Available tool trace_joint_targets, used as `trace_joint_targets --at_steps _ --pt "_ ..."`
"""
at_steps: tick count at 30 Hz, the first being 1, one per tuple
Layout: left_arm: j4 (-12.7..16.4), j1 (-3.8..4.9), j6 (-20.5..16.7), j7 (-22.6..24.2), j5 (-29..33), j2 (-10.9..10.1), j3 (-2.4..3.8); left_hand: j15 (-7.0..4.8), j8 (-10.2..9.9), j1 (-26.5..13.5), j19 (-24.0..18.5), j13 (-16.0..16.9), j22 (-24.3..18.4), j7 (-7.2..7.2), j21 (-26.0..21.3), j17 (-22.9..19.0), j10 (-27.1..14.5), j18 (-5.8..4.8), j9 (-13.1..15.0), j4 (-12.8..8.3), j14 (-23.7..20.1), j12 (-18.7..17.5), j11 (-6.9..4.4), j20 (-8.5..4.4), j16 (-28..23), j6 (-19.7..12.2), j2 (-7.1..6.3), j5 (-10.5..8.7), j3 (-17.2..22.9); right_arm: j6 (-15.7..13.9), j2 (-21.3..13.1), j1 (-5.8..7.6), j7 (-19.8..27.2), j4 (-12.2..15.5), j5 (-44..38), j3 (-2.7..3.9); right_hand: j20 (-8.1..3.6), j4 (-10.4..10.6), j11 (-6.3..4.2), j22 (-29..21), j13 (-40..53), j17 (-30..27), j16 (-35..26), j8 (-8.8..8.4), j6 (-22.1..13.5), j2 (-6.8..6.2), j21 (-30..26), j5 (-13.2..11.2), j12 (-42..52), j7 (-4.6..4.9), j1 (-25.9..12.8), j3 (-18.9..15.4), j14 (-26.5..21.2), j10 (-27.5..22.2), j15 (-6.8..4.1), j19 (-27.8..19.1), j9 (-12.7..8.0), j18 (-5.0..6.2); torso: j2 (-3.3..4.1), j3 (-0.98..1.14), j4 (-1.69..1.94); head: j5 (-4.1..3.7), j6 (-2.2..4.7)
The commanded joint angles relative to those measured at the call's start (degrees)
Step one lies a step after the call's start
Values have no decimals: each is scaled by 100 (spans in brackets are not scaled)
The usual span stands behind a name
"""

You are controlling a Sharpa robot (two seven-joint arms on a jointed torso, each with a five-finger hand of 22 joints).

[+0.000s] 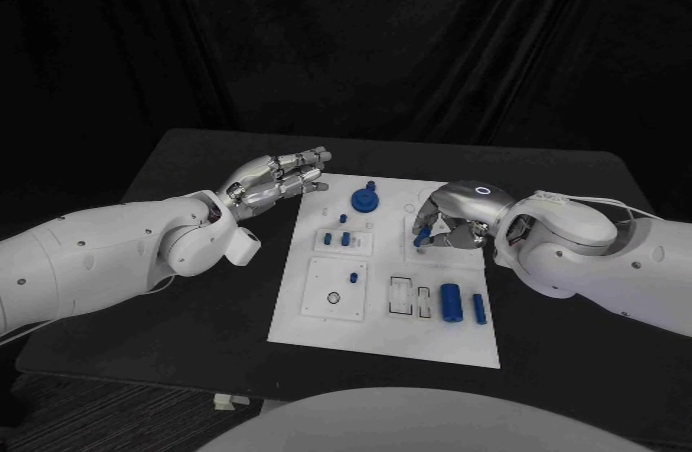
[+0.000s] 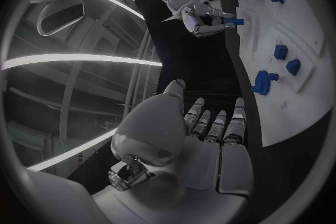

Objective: Assemble the parts on the task board

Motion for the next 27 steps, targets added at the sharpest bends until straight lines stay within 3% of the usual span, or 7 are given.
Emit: trace_joint_targets --at_steps 1,6,12,17,18,24,27 --pt "-1 -9 61 49 42 20 6 28 20 22 47 5 -5 15 1 1 7 -107 5 0 -22 20 42 -2 30 35 46 22 20 -235 -90 183 -47 265 -114 10 -45 -2 7 737 7 -26 -44 -28 82 26 -35 74 14 23 50 28 10 34 -35 10 113 46 -6 -3 -4 13 0" --pt "-10 -10 61 46 42 34 6 28 25 23 50 7 -5 19 2 1 10 -107 6 -3 -20 29 45 -2 31 47 47 25 24 -87 -127 363 -45 626 -118 10 -45 23 19 750 1 -10 -47 -104 43 -6 18 260 -60 42 63 45 35 51 -29 31 101 34 -6 -6 1 8 0" --pt "-40 -11 81 52 42 61 6 27 30 25 46 8 -16 27 0 1 16 -109 6 -6 -22 38 53 -3 31 57 51 29 32 117 201 392 46 776 -120 11 -63 11 -4 801 3 189 97 -117 126 -25 238 425 -115 25 99 85 152 142 -54 124 104 1 -5 -7 -7 5 0" --pt "-70 -13 102 69 42 97 7 28 36 28 48 10 -18 32 1 0 22 -110 8 -8 -25 50 61 -3 30 77 63 34 45 233 682 185 173 637 -242 11 -75 -1 -4 822 0 308 180 -161 152 -65 339 670 -199 32 109 137 223 174 -58 172 93 -15 -10 -15 6 4 0" --pt "-71 -13 105 72 42 100 7 29 43 30 52 14 -17 35 2 1 29 -111 9 -11 -23 68 69 -3 32 96 70 37 55 249 746 156 188 605 -281 11 -78 -7 -4 869 0 565 362 -174 160 -83 548 753 -221 33 104 154 301 190 -60 241 90 -50 -5 -13 9 3 0" --pt "-83 -14 114 92 42 129 7 31 52 31 57 17 -19 43 4 2 41 -113 11 -16 -19 90 81 -3 36 123 77 39 68 297 1284 -98 348 282 -622 12 -79 -18 5 911 -3 723 491 -222 147 -120 742 859 -272 44 104 203 361 187 -56 307 75 -81 12 4 0 62 0" --pt "-87 -14 107 97 42 131 7 32 55 31 58 18 -19 44 4 2 43 -113 13 -16 -20 94 82 -3 36 135 77 39 69 303 1501 -204 418 146 -767 12 -78 -17 10 909 -4 722 492 -233 141 -134 737 873 -280 48 96 207 360 182 -53 305 71 -80 8 0 11 70 0"
